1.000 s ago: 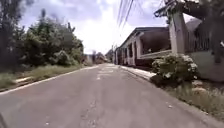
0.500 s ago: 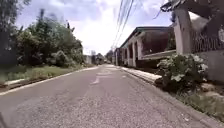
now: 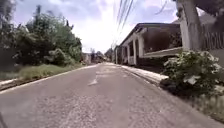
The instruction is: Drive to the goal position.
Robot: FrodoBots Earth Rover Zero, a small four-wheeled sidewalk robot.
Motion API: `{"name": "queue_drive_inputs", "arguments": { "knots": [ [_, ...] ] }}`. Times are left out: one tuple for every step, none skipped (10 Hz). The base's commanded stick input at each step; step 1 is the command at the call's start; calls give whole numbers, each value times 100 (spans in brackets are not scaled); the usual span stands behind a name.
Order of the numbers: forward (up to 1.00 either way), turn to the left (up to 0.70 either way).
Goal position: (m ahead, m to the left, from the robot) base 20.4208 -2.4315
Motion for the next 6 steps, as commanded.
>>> {"name": "queue_drive_inputs", "arguments": {
  "knots": [
    [70, 0],
    [70, 0],
    [70, 0],
    [70, 0],
    [70, 0],
    [70, 0]
  ]
}}
